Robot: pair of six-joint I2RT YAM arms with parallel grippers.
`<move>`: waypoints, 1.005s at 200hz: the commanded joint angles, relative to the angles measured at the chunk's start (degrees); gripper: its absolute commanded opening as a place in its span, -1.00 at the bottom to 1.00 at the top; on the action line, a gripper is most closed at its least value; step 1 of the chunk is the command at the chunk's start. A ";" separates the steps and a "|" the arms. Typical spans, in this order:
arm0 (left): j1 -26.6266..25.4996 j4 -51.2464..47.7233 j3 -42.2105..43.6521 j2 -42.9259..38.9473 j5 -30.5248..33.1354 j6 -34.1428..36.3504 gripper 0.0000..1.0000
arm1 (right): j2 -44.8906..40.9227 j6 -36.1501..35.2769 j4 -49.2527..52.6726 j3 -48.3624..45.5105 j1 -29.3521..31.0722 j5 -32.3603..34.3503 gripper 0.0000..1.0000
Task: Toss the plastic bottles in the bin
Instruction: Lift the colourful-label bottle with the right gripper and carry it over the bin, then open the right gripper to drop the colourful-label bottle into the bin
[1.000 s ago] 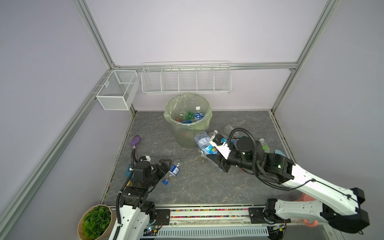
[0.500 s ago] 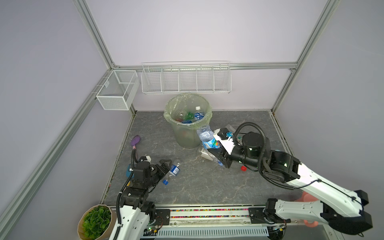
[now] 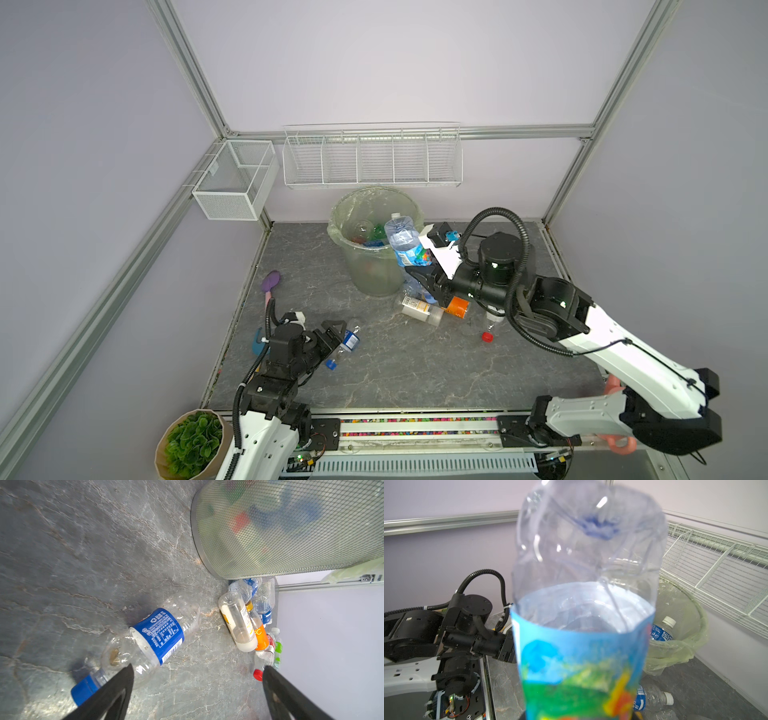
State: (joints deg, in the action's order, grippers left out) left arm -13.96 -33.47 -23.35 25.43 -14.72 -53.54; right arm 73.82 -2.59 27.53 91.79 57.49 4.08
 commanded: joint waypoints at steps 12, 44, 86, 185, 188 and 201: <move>-3.59 -0.57 -3.36 0.39 4.44 0.81 0.91 | 4.18 -2.06 0.50 6.99 -1.77 -3.13 -0.86; -4.62 -2.84 -6.36 0.86 6.20 2.74 0.89 | 8.92 -2.92 1.16 13.87 -2.41 -4.05 -0.86; -4.63 -6.04 -9.46 -0.08 7.08 4.78 0.89 | 15.87 -2.54 2.38 24.41 -4.46 -4.56 -0.86; -4.71 -8.61 -10.99 -3.53 6.79 4.25 0.87 | 41.12 6.82 8.39 51.76 -13.95 -7.90 -0.78; -4.74 -8.62 -11.05 -3.53 6.79 4.18 0.87 | 41.99 7.16 9.02 52.33 -14.15 -7.61 -0.66; -4.74 -8.76 -11.36 -3.64 6.73 4.22 0.87 | 45.29 8.12 11.86 54.13 -14.59 -5.51 0.49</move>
State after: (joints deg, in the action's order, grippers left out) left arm -18.39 -40.95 -32.27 22.63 -8.82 -49.82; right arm 113.49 1.61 33.52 143.28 43.94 -2.81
